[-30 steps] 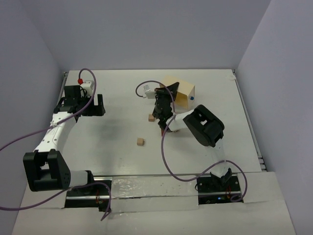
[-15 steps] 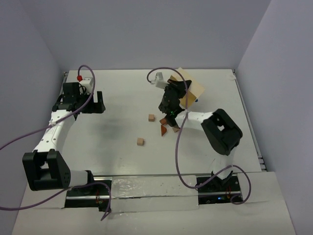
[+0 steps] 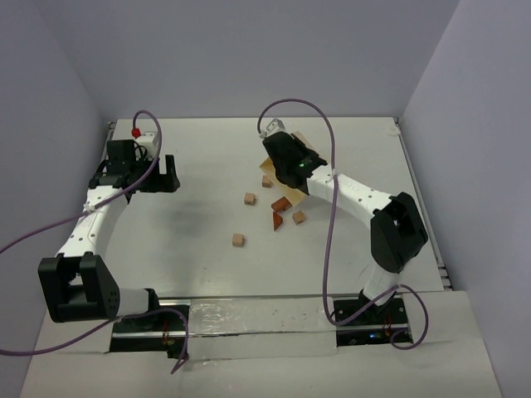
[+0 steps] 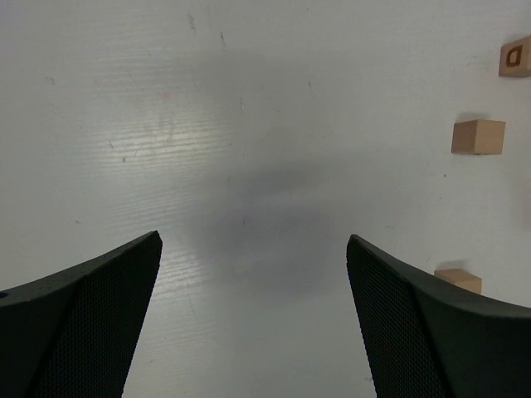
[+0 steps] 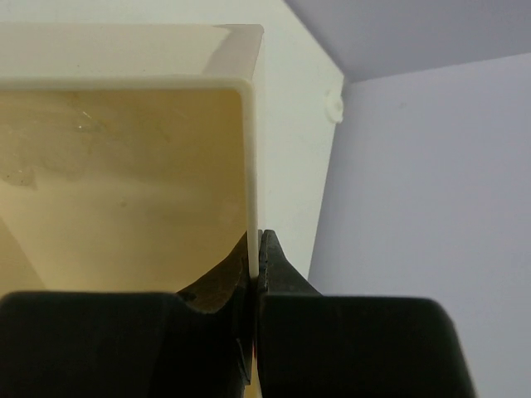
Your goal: Build the wood block tower
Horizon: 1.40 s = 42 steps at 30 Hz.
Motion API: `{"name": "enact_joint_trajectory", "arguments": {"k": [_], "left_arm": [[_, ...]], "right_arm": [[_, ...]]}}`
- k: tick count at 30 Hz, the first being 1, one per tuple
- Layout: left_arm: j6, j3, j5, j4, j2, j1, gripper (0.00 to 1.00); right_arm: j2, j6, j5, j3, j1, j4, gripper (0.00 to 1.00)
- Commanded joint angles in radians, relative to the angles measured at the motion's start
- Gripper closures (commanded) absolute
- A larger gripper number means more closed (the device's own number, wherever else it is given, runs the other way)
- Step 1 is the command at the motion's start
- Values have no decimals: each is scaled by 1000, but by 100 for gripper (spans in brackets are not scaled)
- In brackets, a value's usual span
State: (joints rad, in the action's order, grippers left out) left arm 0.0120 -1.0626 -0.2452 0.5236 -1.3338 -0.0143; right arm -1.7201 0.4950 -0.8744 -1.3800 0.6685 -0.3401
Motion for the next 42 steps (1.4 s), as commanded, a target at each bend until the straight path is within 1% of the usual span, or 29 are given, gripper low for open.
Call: {"name": "enact_joint_trajectory", "arguments": {"k": [1,3,4,6,7,8,9,10,11,14,15,16,19,24,26,28,33,36,40,42], "left_arm": [[7,-23,-26,-7,6,5,1],[11,-19,-25,-10,7,5,1],[12,-17,-25,-8,5,4,1],[18,-15,-36,-12,10,5,1],[20,-11,-38,-17,13,5,1],[21,-11,-41,-21,13,4,1],[25,-9,-43,-26,13,4,1],[26,-10,-44,-28,12,5,1],[26,-12,-42,-28,10,4,1],[26,-20,-45,-27,-8,4,1],[27,-20,-45,-28,-10,4,1],[28,-18,-45,-29,-13,4,1],[34,-1,-47,-40,-13,5,1],[39,20,-55,-52,-24,5,1],[41,21,-58,-53,-30,4,1],[38,20,-60,-56,-39,5,1],[37,12,-63,-59,-48,5,1],[37,9,-65,-56,-51,4,1],[38,4,-62,-51,-51,4,1],[42,1,-60,-47,-48,5,1]], "right_arm": [[-12,-124,51,-72,-72,-107,100],[-43,-175,119,-149,-144,-175,100],[-68,-197,160,-178,-205,-245,100],[-113,-280,281,-265,-292,-334,100],[-137,-294,346,-308,-326,-362,100],[-143,-307,361,-314,-362,-378,100],[-171,-318,431,-338,-408,-387,100],[-183,-318,472,-347,-460,-398,100],[-196,-316,510,-353,-480,-405,100],[-274,-290,677,-392,-620,-432,100],[-284,-287,703,-406,-658,-447,100],[-318,-273,784,-420,-699,-464,100],[-390,-200,871,-471,-843,-526,100],[-446,-66,889,-539,-998,-581,100],[-473,-18,903,-595,-1036,-630,100],[-528,22,906,-700,-1073,-678,100],[-600,97,876,-795,-1119,-737,100],[-616,115,844,-800,-1127,-738,99],[-631,106,830,-795,-1127,-730,90],[-641,97,822,-797,-1127,-728,84]]}}
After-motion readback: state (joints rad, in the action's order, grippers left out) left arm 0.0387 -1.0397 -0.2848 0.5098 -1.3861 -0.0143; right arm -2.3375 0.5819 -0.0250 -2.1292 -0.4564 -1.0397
